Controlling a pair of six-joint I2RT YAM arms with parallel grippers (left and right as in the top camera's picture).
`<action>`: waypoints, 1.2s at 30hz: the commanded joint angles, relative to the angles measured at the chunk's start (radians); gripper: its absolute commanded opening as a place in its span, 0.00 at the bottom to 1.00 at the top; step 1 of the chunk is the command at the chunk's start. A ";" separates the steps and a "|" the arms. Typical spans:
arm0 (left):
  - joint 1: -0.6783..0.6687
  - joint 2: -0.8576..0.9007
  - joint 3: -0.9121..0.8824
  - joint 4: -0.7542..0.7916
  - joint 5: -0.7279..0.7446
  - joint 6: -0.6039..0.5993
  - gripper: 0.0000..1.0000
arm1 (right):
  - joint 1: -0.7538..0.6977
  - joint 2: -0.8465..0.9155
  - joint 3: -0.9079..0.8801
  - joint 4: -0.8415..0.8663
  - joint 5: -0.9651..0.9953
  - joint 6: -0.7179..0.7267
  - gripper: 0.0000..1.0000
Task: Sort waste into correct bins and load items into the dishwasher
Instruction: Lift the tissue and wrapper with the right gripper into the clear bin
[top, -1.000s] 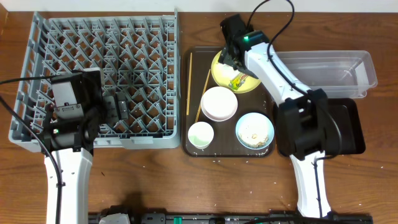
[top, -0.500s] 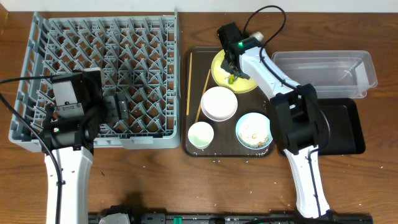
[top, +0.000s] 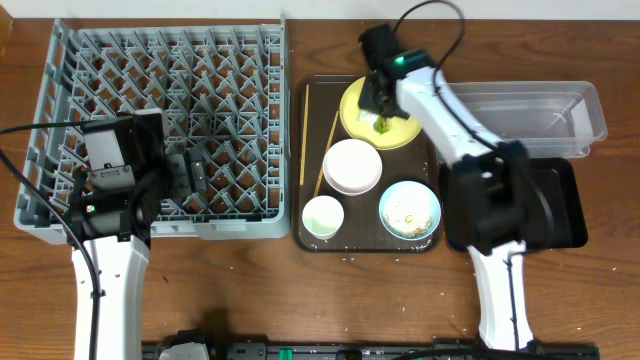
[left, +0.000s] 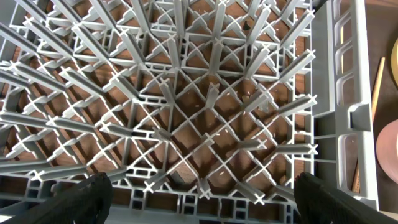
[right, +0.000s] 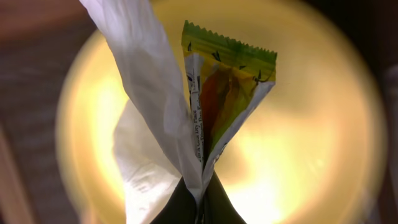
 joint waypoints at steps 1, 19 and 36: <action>0.005 0.004 0.018 0.000 0.010 -0.009 0.94 | -0.065 -0.198 0.026 -0.025 -0.035 -0.027 0.01; 0.005 0.004 0.018 0.001 0.010 -0.009 0.94 | -0.420 -0.247 -0.145 -0.226 0.007 0.374 0.05; 0.005 0.004 0.018 0.000 0.010 -0.009 0.94 | -0.401 -0.357 -0.063 -0.181 -0.208 -0.249 0.71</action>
